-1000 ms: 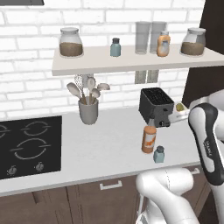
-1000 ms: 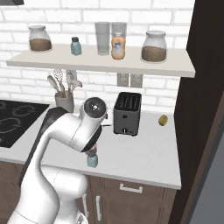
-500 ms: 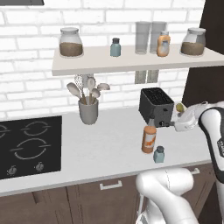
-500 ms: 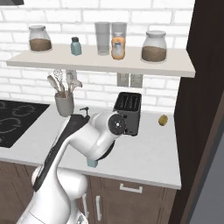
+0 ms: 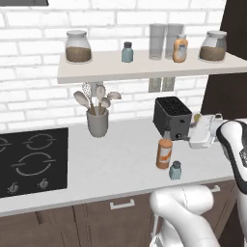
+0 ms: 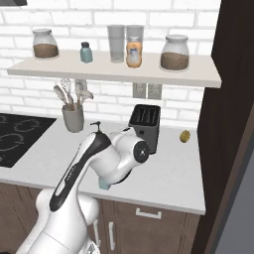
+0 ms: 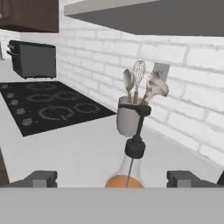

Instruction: Put the shaker and condiment bottle from the counter next to their counterparts in the cabinet.

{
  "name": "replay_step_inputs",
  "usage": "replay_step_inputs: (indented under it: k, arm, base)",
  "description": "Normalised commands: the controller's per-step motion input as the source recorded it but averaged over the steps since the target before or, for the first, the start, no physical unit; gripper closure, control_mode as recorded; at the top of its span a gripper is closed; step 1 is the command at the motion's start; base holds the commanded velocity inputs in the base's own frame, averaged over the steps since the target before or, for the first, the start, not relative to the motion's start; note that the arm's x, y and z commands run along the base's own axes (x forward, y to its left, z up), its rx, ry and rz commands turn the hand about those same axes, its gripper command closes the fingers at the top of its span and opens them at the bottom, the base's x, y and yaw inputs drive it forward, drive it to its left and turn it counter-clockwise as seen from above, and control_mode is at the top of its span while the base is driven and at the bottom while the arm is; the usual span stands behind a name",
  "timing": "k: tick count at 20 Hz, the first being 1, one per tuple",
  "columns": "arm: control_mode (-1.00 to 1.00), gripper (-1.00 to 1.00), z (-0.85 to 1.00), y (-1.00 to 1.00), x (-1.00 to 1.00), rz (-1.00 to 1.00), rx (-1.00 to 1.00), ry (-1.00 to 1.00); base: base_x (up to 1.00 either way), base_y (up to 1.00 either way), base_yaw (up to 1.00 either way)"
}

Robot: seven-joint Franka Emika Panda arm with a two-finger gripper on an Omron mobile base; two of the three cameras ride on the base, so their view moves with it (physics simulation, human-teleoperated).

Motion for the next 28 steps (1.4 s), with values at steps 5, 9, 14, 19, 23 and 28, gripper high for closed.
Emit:
replay_step_inputs:
  k: [5,9,14,19,23,28]
  arm:
    - [-1.0,-1.0,0.0,-0.02,0.1,0.11,0.01,-0.04]
    - [-1.0,-1.0,-0.04,0.0,0.06,0.1,0.02,0.0]
    - [-1.0,-1.0,-0.21,0.0,0.24,0.04,0.01,0.0]
    - [-1.0,-1.0,-0.24,0.0,0.06,-0.04,0.0,0.0]
    - [-1.0,-1.0,-0.14,0.01,0.0,-0.05,0.0,0.0]
    - [-1.0,-1.0,-0.04,0.15,0.0,-0.03,0.0,-0.05]
  base:
    - [0.0,0.0,0.0]
    - [0.0,0.0,0.0]
    - [0.0,0.0,0.0]
    - [0.0,0.0,0.0]
    - [0.0,0.0,0.0]
    - [0.0,0.0,0.0]
